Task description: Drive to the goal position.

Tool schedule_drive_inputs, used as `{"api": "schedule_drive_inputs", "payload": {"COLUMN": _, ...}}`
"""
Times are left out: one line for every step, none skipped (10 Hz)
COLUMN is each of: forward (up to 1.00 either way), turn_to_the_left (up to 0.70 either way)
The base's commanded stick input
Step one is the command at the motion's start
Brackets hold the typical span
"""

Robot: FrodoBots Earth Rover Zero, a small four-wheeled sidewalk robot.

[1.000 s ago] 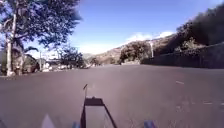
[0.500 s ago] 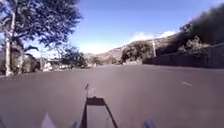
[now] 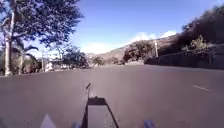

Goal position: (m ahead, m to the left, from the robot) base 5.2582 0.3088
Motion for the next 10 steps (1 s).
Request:
{"api": "schedule_drive_inputs", "payload": {"forward": 0.70, "turn_to_the_left": 0.00}}
{"api": "schedule_drive_inputs", "payload": {"forward": 0.70, "turn_to_the_left": 0.00}}
{"api": "schedule_drive_inputs", "payload": {"forward": 0.70, "turn_to_the_left": 0.00}}
{"api": "schedule_drive_inputs", "payload": {"forward": 0.70, "turn_to_the_left": 0.00}}
{"api": "schedule_drive_inputs", "payload": {"forward": 0.70, "turn_to_the_left": 0.00}}
{"api": "schedule_drive_inputs", "payload": {"forward": 0.70, "turn_to_the_left": 0.00}}
{"api": "schedule_drive_inputs", "payload": {"forward": 0.70, "turn_to_the_left": 0.00}}
{"api": "schedule_drive_inputs", "payload": {"forward": 0.70, "turn_to_the_left": 0.00}}
{"api": "schedule_drive_inputs", "payload": {"forward": 0.70, "turn_to_the_left": 0.00}}
{"api": "schedule_drive_inputs", "payload": {"forward": 0.70, "turn_to_the_left": 0.00}}
